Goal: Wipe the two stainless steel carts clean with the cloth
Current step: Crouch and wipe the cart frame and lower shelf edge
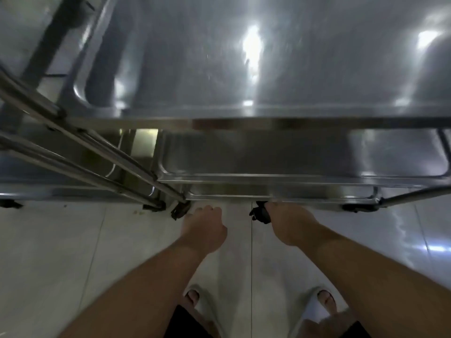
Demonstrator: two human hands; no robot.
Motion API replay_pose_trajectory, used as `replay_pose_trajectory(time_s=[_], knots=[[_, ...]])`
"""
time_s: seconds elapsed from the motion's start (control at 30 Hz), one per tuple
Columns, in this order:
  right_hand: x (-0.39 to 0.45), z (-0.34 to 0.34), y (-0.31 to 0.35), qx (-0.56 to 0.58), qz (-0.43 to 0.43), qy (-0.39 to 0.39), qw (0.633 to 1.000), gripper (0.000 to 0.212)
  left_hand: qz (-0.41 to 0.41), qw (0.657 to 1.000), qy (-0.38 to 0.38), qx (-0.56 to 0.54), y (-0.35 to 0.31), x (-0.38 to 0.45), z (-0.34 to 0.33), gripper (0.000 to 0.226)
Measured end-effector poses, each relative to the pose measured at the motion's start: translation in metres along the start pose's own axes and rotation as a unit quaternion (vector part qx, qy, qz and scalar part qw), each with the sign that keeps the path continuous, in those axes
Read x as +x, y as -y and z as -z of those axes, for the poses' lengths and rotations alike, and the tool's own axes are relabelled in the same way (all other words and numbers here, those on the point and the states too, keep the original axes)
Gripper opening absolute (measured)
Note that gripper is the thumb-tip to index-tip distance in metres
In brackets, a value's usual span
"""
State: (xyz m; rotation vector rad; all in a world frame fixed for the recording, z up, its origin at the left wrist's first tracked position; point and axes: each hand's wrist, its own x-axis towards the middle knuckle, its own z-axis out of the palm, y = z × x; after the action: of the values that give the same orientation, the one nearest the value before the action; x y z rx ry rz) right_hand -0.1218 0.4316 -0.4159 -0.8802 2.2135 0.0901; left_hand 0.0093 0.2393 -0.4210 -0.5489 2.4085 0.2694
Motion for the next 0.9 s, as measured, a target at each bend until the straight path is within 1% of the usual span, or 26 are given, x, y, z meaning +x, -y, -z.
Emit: replay_pose_trajectory(time_s=[0.1,0.2,0.23,0.3,0.37,0.4,0.47,0.6,0.77,0.83,0.9], knots=[[0.05,-0.033,0.0,-0.023,0.017,-0.029,0.999,0.044,-0.007,1.0,-0.02,0.011,0.01,0.044,-0.041,0.045],[0.098,-0.056,-0.006,-0.043,0.035,-0.055,0.997,0.049,-0.026,0.999,-0.027,0.031,0.018,0.093,-0.07,0.046],[0.112,-0.062,-0.008,-0.041,0.039,-0.061,0.997,0.047,-0.033,0.998,-0.034,0.041,0.021,0.109,-0.078,0.045],[0.14,-0.072,-0.012,-0.042,0.05,-0.089,0.994,0.042,-0.047,0.995,-0.064,0.063,0.026,0.138,-0.091,0.041],[0.163,-0.08,-0.014,-0.058,0.067,-0.116,0.989,0.047,-0.062,0.989,-0.103,0.081,0.031,0.163,-0.102,0.038],[0.173,-0.084,-0.014,-0.06,0.074,-0.123,0.988,0.051,-0.069,0.987,-0.122,0.081,0.034,0.174,-0.108,0.036],[0.191,-0.091,-0.014,-0.067,0.081,-0.139,0.985,0.048,-0.078,0.984,-0.149,0.057,0.042,0.191,-0.12,0.033],[0.221,-0.097,-0.004,-0.059,0.092,-0.195,0.975,0.045,-0.076,0.981,-0.17,0.049,0.066,0.205,-0.14,0.038],[0.251,-0.108,0.02,-0.006,0.134,-0.238,0.962,0.033,-0.057,0.985,-0.158,0.043,0.105,0.198,-0.16,0.042],[0.263,-0.113,0.033,0.012,0.15,-0.249,0.957,0.036,-0.05,0.984,-0.157,0.061,0.12,0.196,-0.166,0.045],[0.277,-0.119,0.048,0.016,0.149,-0.247,0.957,0.044,-0.045,0.982,-0.165,0.076,0.132,0.195,-0.173,0.044]])
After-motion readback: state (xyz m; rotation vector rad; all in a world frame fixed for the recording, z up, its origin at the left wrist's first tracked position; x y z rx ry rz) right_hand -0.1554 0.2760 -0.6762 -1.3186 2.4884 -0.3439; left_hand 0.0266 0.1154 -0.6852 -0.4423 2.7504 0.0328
